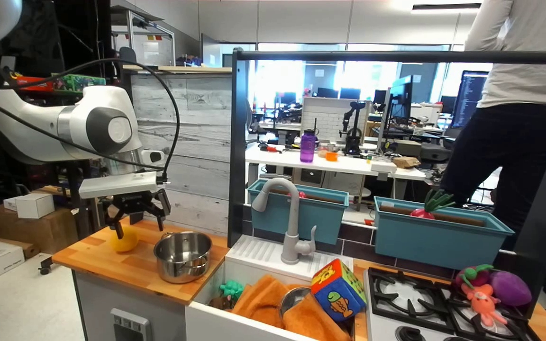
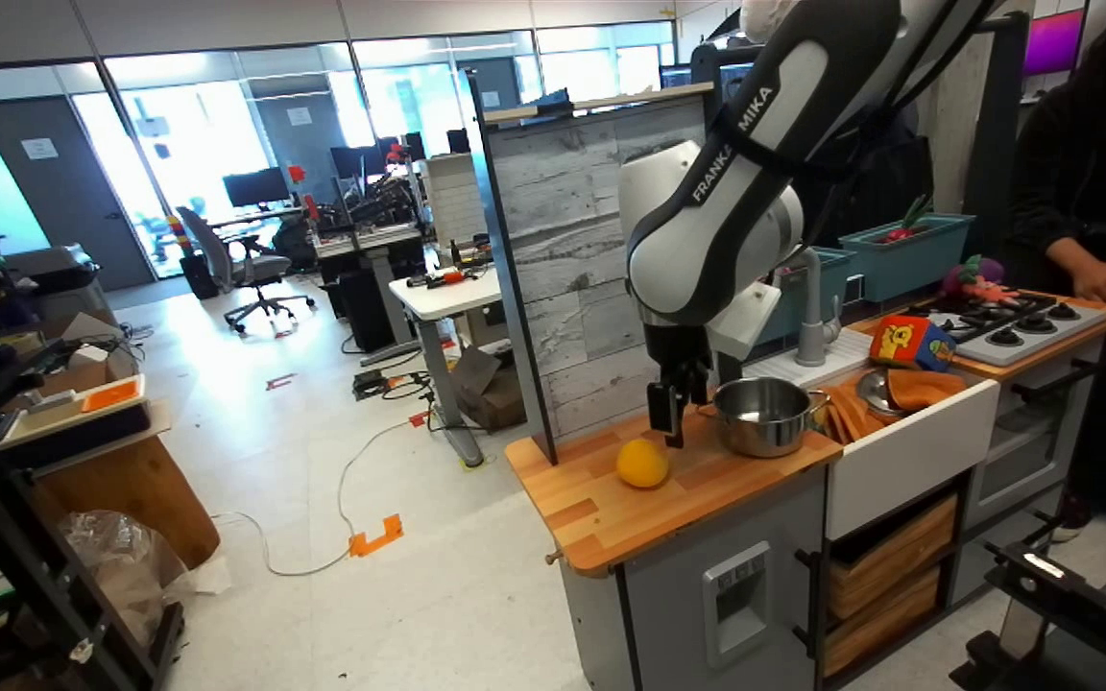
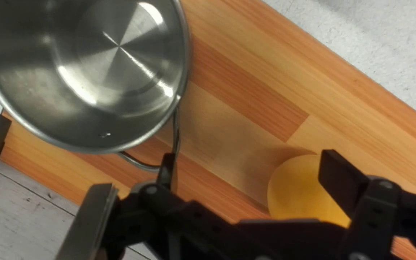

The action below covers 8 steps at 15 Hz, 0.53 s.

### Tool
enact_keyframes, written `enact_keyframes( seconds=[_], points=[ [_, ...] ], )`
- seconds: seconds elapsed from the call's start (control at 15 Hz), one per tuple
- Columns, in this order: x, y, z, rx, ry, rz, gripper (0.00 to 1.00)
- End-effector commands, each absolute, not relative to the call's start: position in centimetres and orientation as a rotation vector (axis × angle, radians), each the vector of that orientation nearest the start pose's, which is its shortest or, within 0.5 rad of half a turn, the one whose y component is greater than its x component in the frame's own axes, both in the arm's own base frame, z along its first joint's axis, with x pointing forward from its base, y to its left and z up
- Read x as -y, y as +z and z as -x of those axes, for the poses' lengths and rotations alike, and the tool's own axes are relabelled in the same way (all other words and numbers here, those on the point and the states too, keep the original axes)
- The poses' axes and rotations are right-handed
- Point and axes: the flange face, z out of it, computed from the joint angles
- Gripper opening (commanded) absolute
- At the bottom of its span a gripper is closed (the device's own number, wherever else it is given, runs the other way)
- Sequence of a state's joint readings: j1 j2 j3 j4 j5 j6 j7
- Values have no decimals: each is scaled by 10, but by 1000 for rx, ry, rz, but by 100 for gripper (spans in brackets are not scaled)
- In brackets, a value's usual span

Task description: Put the orange plushy in the pot

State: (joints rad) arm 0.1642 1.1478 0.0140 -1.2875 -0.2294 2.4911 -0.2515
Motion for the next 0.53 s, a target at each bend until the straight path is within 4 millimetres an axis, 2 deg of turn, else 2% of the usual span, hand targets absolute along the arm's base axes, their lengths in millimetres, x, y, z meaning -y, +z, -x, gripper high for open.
enact_keyframes(
  seconds=[0.0, 0.47],
  points=[
    [-145, 44, -726, 1050, -72, 3119, 100],
    [-168, 34, -725, 1127, -53, 3092, 100]
  ],
)
